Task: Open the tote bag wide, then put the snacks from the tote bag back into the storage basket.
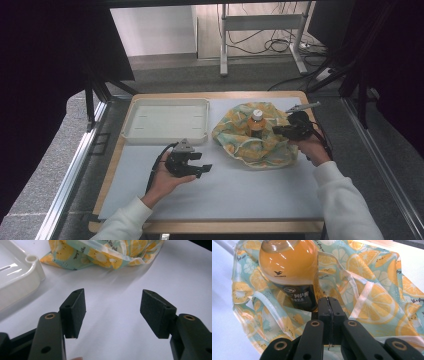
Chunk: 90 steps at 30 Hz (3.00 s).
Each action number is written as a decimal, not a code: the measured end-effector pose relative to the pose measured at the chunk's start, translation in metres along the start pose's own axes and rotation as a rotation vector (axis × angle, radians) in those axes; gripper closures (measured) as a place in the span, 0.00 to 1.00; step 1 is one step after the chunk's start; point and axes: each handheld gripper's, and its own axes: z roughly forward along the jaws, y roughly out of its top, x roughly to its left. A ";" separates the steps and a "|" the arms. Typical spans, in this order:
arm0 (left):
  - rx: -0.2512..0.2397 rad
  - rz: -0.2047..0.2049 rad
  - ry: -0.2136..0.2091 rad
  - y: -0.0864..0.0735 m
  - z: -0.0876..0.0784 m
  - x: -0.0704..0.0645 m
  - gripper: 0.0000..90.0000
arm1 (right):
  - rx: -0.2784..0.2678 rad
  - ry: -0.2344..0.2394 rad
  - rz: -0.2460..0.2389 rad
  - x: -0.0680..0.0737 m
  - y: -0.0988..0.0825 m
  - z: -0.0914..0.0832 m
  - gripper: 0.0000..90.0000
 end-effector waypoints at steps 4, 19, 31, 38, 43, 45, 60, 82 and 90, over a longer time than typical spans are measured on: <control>-0.004 -0.002 -0.001 0.000 0.000 0.000 0.41 | -0.004 0.005 0.000 0.000 0.000 -0.001 0.98; 0.003 -0.026 -0.002 -0.007 0.000 0.001 0.40 | -0.063 0.021 -0.034 0.013 0.009 -0.016 0.49; 0.001 -0.018 -0.004 -0.009 -0.001 0.000 0.40 | -0.023 0.018 -0.067 0.031 0.034 -0.003 0.28; -0.010 -0.021 -0.003 -0.010 -0.004 0.001 0.40 | 0.019 0.004 -0.078 0.042 0.051 0.017 0.22; -0.014 -0.020 -0.007 -0.010 -0.005 0.001 0.40 | 0.058 -0.011 -0.083 0.046 0.056 0.032 0.21; -0.016 -0.018 -0.007 -0.010 -0.006 0.002 0.40 | 0.077 -0.018 -0.086 0.047 0.056 0.038 0.21; -0.026 -0.033 -0.009 -0.010 -0.007 0.004 0.40 | 0.128 -0.055 -0.128 0.046 0.057 0.045 0.34; -0.019 -0.036 -0.006 -0.011 -0.006 0.005 0.40 | -0.010 -0.022 -0.148 0.061 0.091 -0.014 0.34; -0.018 -0.040 -0.006 -0.011 -0.006 0.005 0.40 | -0.048 -0.008 -0.167 0.071 0.106 -0.028 0.34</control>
